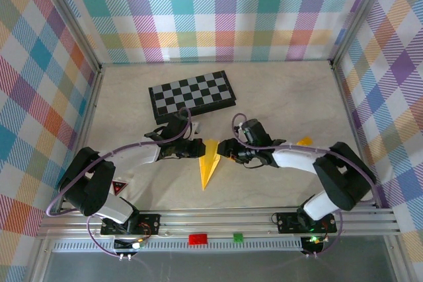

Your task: Fold a paper plane with a square sheet of paper (pick it up from the middle)

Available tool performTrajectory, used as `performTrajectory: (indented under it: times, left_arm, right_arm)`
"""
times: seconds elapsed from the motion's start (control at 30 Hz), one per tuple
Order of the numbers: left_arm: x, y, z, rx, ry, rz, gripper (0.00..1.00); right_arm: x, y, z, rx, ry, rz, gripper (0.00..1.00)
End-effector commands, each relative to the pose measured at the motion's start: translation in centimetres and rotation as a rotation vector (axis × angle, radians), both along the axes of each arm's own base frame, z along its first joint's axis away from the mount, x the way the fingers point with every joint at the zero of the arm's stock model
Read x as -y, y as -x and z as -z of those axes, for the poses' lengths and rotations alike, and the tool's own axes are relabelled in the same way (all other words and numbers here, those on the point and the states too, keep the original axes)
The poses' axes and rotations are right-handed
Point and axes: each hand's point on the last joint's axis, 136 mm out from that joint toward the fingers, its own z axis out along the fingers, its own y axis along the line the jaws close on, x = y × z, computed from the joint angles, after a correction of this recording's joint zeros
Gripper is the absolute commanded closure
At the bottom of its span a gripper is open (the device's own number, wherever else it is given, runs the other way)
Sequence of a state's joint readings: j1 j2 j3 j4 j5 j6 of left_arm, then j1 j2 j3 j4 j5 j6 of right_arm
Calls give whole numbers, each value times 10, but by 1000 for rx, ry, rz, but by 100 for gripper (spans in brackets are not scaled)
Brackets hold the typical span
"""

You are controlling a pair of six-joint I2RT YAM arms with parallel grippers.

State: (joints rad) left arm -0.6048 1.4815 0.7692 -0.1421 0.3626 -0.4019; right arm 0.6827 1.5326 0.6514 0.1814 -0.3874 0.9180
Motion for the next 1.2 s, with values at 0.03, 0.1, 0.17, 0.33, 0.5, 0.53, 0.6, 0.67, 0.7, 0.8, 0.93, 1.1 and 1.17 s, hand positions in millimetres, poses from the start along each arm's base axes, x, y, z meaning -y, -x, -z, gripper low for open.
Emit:
performTrajectory:
  times: [0.03, 0.1, 0.17, 0.33, 0.5, 0.53, 0.6, 0.67, 0.7, 0.8, 0.93, 1.1, 1.17]
  left_arm:
    - [0, 1, -10, 26, -21, 15, 94]
    - [-1, 2, -9, 22, -28, 14, 91]
    - [-3, 3, -7, 20, -38, 9, 83]
    - [-8, 13, -7, 0, -22, -20, 66]
    - [-10, 30, -13, -4, 35, -47, 61]
    - [-9, 33, -15, 4, 43, -49, 61]
    - [-8, 39, -20, 22, 62, -48, 61]
    - [-9, 43, -22, 36, 65, -53, 60]
    - [-9, 45, -22, 37, 65, -53, 60]
    - [-7, 48, -23, 31, 67, -40, 59]
    - [-2, 52, -17, 9, 53, -22, 57]
    - [9, 56, -5, -34, 36, 1, 58]
    - [12, 56, 0, -46, 29, 4, 58]
  right_arm:
    - [-18, 0, 4, -40, -48, -44, 54]
    - [-20, 0, 12, -60, -41, -40, 66]
    - [-19, -1, 20, -76, -29, -28, 77]
    - [-18, 0, 26, -91, -33, -11, 86]
    - [-15, 0, 27, -92, -30, 0, 87]
    - [-15, 0, 27, -91, -30, 1, 86]
    - [-15, 0, 27, -92, -29, 2, 86]
    - [-15, 0, 25, -87, -31, 3, 86]
    - [-14, 1, 26, -89, -28, 4, 86]
    - [-13, 1, 25, -85, -24, 5, 86]
    - [-11, 1, 24, -81, -18, 9, 85]
    - [-11, 0, 24, -79, -16, 10, 85]
    - [-12, 0, 25, -82, -15, 9, 85]
